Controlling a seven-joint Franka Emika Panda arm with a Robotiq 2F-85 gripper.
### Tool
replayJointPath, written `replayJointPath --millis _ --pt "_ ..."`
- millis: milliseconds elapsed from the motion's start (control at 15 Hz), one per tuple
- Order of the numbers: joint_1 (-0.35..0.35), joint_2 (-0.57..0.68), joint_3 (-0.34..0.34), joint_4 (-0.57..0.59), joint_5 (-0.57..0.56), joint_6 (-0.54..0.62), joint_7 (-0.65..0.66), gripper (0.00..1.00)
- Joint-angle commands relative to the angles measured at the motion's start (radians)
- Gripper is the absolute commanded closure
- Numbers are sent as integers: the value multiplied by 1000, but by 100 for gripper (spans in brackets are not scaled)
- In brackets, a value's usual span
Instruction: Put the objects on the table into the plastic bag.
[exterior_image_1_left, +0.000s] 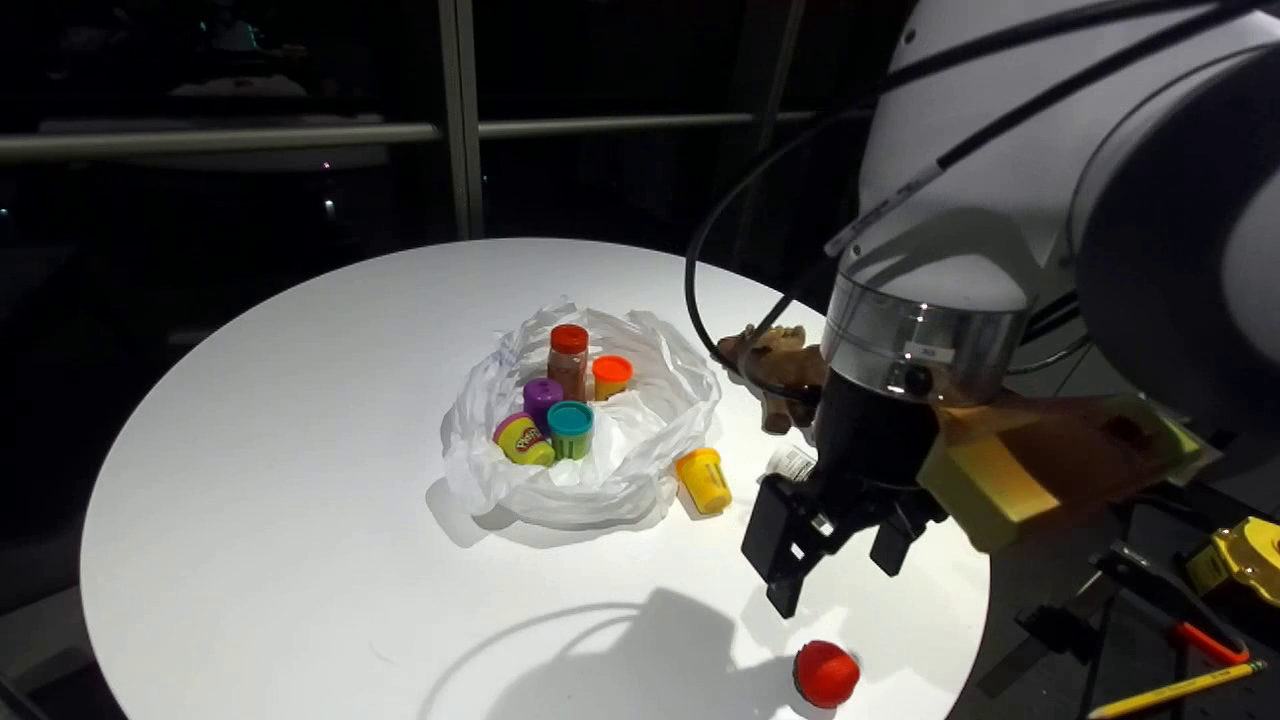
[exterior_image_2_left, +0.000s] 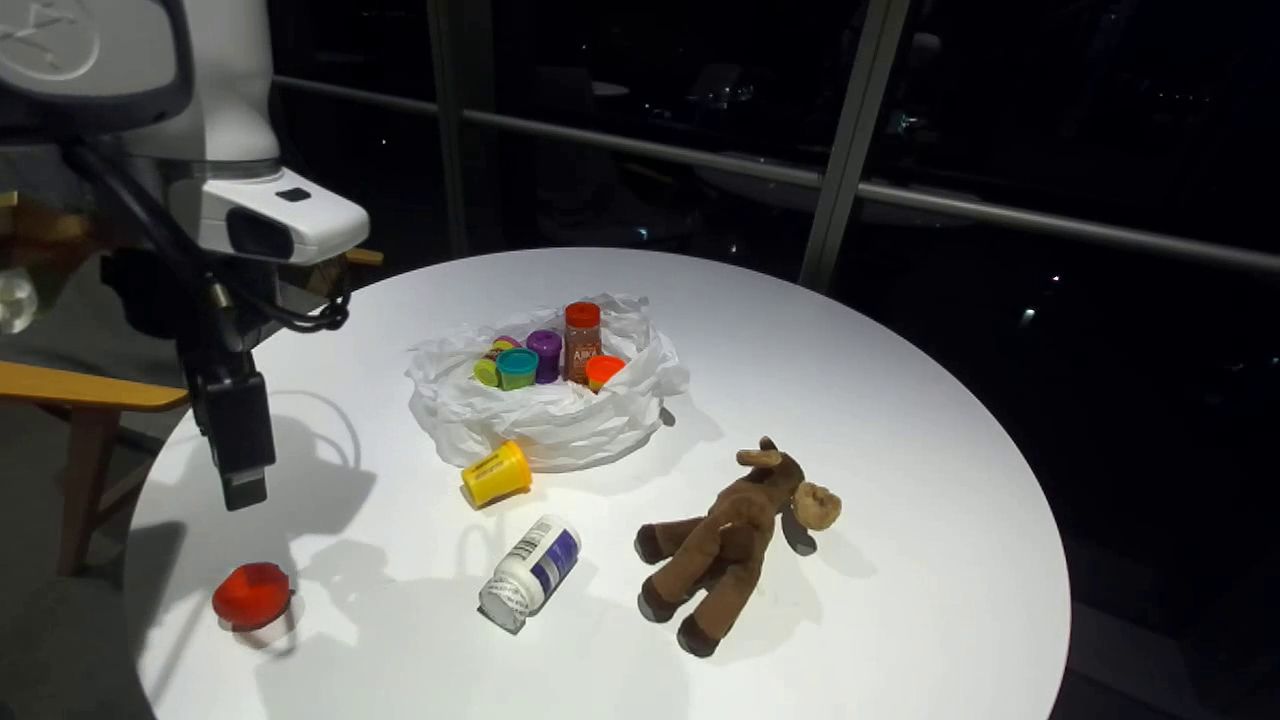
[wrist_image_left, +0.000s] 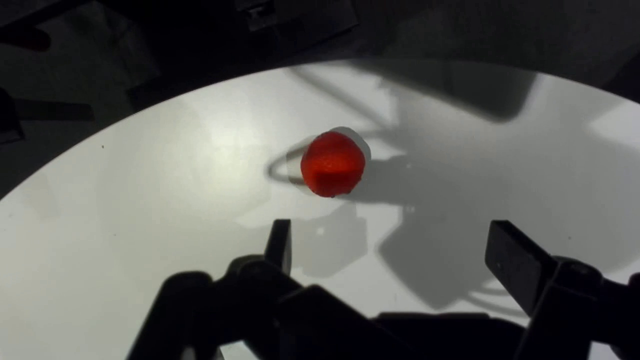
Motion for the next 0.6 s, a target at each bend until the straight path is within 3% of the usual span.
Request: replayJointPath --millis 0,533 --pt "-2 24 34 -52 35 76 -19 0" --pt "-3 166 47 -40 49 152 -61 0"
